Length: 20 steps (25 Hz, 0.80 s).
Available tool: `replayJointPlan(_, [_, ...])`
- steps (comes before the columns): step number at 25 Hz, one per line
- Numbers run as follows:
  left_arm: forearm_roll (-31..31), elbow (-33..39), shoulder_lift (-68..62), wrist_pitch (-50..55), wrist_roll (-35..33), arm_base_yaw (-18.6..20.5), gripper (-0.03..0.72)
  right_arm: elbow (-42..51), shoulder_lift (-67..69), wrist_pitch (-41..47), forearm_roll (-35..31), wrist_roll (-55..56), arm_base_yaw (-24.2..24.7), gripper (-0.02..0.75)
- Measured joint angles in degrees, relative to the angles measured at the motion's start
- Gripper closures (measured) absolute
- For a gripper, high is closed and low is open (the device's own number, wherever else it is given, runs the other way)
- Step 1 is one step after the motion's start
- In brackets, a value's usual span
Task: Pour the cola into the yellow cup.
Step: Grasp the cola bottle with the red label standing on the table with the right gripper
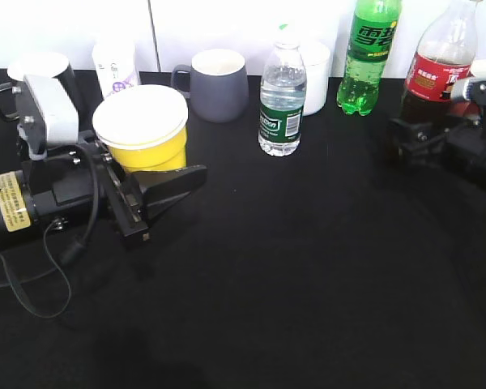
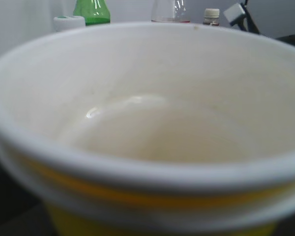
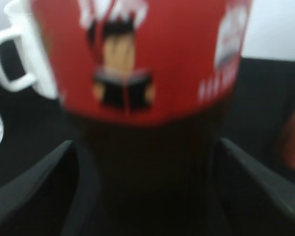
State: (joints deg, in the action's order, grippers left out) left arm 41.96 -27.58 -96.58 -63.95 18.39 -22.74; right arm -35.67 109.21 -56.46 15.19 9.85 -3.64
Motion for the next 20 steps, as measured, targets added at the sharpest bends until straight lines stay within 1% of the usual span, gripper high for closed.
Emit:
replayJointPlan(2, [0.00,0.00,0.00,0.00,0.00,0.00,0.251,-1.66,0.00,0.13,-0.14,-0.10,0.00,0.094])
replayJointPlan(7, [0.00,0.00,0.00,-0.03,0.00,0.00,0.251,-4.86,0.00,2.34,-0.21,-0.23,0.00,0.141])
replayJointPlan(11, [0.00,0.00,0.00,-1.25,0.00,0.00,0.251,-6.08,1.84,2.67,-0.16,-0.23,0.00,0.142])
replayJointPlan(15, [0.00,0.00,0.00,-1.25,0.00,0.00,0.251,-6.16,3.99,0.91,0.71,-0.23,0.00,0.143])
replayJointPlan(20, [-0.03,0.00,0.00,-1.25,0.00,0.00,0.251,-8.53,5.74,-0.46,0.86,-0.23,0.00,0.143])
